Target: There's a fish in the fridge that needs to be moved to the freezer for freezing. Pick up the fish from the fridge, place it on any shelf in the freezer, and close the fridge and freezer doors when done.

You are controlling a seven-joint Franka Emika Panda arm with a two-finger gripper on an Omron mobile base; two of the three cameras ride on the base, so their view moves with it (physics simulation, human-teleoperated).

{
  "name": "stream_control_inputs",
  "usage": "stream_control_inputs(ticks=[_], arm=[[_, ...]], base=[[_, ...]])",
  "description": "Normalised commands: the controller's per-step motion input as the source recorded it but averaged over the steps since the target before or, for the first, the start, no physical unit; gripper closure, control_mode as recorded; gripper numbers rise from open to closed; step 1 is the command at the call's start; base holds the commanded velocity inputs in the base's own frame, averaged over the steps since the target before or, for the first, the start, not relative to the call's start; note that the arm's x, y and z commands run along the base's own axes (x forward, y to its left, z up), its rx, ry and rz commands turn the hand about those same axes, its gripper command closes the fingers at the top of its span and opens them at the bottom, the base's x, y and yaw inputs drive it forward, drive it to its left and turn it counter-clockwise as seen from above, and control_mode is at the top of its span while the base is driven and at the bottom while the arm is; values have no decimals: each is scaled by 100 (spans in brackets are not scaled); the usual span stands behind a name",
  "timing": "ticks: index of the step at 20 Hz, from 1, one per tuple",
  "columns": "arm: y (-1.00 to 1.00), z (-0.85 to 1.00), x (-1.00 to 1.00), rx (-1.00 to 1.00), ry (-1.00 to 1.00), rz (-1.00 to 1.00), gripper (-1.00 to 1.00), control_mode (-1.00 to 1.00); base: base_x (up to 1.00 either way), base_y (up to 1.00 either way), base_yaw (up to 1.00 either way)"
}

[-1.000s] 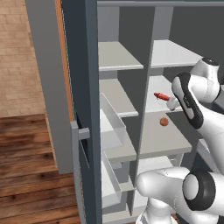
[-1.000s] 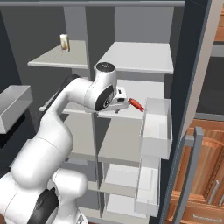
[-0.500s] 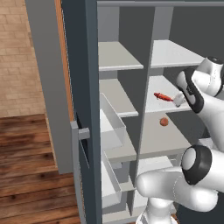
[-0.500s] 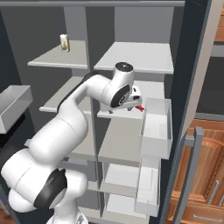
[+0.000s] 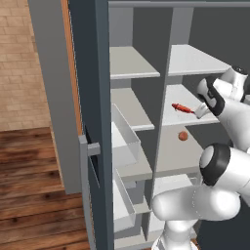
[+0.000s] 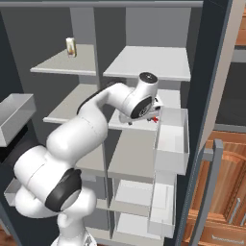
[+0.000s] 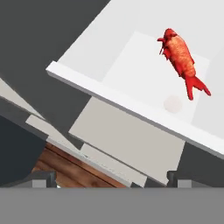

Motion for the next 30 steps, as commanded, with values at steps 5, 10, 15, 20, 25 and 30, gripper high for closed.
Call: stream_control_inputs(ticks=[5,10,15,20,25,30], arm=[[-15,-14,44,0,-1,5,-100,-100],[-16,-15,42,0,0,5,-100,-100],[-16,-10,42,0,0,5,-100,-100],[-11,-15,28,0,0,3,-100,-100],[-4,-19,11,0,0,0,-100,-100],[-4,-16,17,0,0,0,-100,-100]], base=[[0,0,0],[0,0,0],[0,0,0],[0,0,0],[0,0,0],[0,0,0]])
